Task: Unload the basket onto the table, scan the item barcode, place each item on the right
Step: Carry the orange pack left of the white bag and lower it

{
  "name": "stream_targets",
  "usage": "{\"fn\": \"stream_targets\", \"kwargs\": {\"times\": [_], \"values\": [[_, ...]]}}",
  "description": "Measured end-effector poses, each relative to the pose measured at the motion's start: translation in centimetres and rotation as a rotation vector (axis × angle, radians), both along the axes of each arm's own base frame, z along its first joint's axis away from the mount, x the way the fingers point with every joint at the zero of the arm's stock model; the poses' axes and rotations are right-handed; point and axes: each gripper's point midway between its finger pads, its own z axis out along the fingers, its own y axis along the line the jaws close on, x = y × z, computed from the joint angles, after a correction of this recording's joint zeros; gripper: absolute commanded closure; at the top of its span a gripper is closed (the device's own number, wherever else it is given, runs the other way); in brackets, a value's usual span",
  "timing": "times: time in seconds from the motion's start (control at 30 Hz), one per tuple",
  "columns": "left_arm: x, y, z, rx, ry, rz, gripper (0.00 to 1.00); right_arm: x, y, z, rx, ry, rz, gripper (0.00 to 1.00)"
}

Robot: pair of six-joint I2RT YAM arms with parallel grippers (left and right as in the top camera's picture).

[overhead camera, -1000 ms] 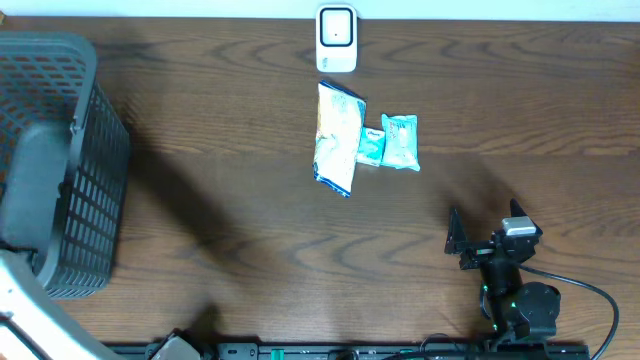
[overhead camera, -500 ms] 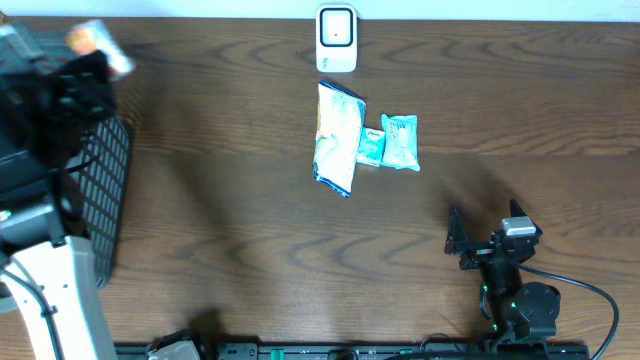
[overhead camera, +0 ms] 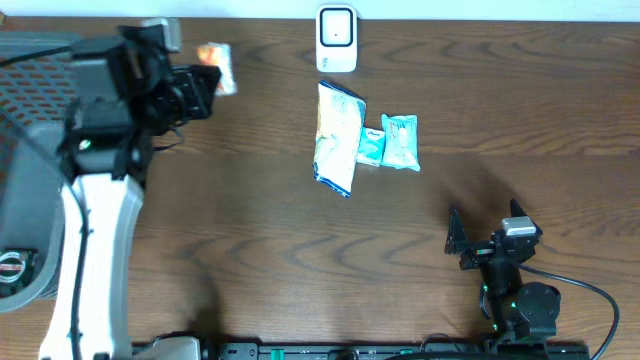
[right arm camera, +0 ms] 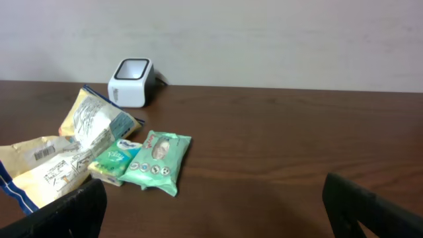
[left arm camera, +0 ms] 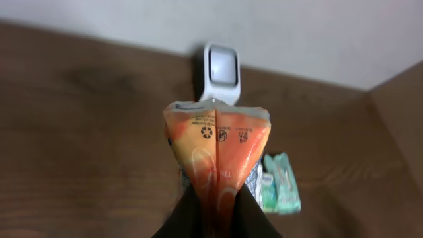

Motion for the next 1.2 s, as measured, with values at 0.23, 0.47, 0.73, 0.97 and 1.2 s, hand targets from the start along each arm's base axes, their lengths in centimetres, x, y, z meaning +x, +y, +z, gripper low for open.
{"fn": "stream_targets", "kwargs": {"times": [0.23,0.47,0.73,0.97,1.2], "values": [[1.0,-3.9,-5.8,0.0,0.155,-0.093,0.92,0.0,0.0,0.0,0.0,0.0,0.0,0.01],[1.3,-7.1,-11.2,0.022,0.284,-0.16,0.92,0.0,0.0,0.0,0.0,0.0,0.0,0.01],[2.1,-6.5,-17.8,0.139,0.407,-0.121,0.92,0.0,0.0,0.0,0.0,0.0,0.0,0.01],[2.1,-5.5,-19.5,0.198,0.438,-0.093,0.92,0.0,0.0,0.0,0.0,0.0,0.0,0.01],[2.0,-5.9,-19.8,0.207,0.444,-0.1,0.92,0.0,0.0,0.0,0.0,0.0,0.0,0.01]]}}
